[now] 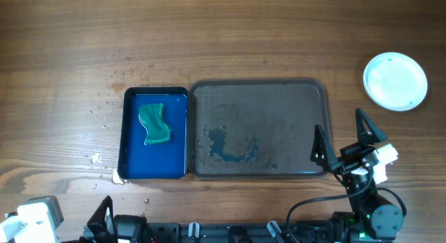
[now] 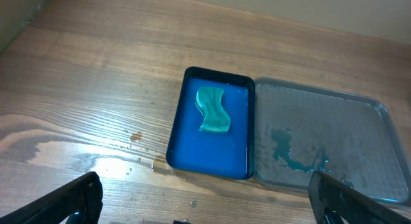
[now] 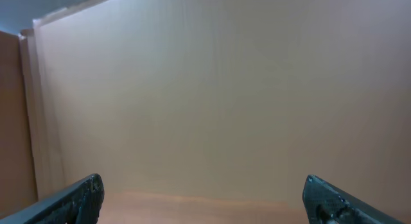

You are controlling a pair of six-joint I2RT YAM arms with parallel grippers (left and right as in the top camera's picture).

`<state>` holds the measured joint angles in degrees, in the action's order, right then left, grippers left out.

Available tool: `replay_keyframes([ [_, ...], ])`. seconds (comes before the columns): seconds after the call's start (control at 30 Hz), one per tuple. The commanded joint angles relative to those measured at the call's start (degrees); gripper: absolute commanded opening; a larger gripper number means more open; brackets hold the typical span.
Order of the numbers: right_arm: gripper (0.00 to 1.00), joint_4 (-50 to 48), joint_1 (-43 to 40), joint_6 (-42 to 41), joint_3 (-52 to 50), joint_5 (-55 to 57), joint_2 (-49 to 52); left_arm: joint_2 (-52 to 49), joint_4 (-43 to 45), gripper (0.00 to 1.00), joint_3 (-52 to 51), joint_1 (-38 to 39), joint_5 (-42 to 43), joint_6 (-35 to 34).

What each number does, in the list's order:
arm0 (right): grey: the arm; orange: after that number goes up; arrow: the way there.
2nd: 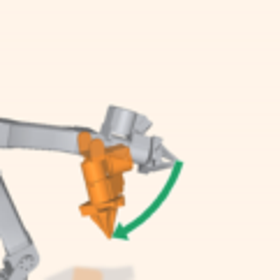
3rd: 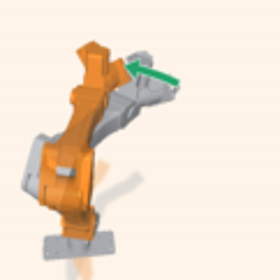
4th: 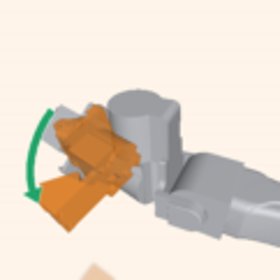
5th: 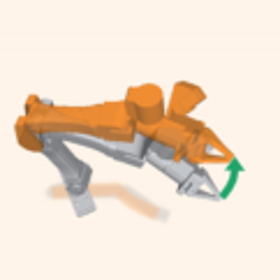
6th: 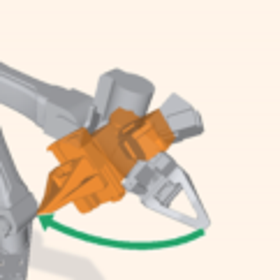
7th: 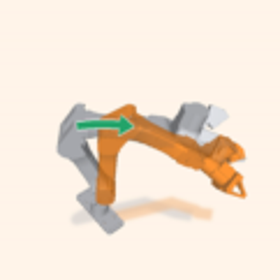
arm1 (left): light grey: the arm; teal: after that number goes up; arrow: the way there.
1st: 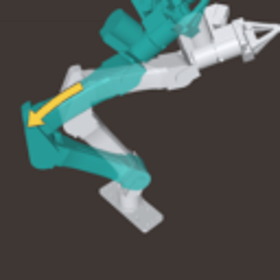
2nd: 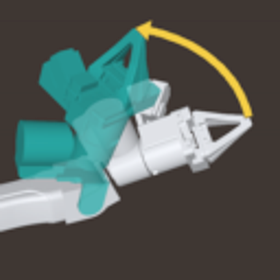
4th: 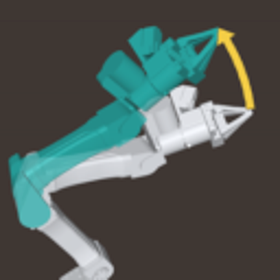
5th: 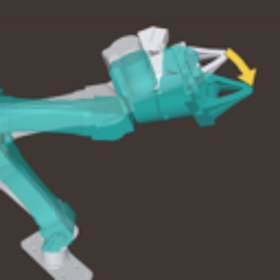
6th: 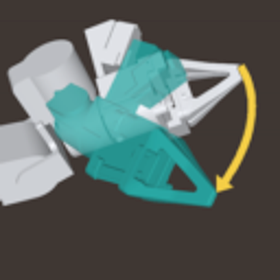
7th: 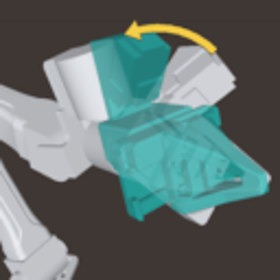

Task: Clean dirty plates on tray and stack at the side

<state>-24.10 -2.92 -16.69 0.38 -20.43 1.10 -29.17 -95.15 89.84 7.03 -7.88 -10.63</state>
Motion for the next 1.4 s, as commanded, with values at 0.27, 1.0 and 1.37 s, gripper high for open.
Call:
replay_keyframes([
  [0.27,1.00,21.0,0.6,-0.2,-0.1,5.4,-0.9,0.4,0.1,1.00,0.1,0.3,-0.5,-0.5],
  [1.0,1.00,24.1,0.6,4.7,-0.1,17.4,-0.9,0.4,0.1,1.00,0.1,0.3,-0.5,-0.5],
  [1.37,1.00,24.0,1.0,4.5,-0.1,17.0,-0.9,0.4,0.1,1.00,0.1,0.3,-0.5,-0.5],
])
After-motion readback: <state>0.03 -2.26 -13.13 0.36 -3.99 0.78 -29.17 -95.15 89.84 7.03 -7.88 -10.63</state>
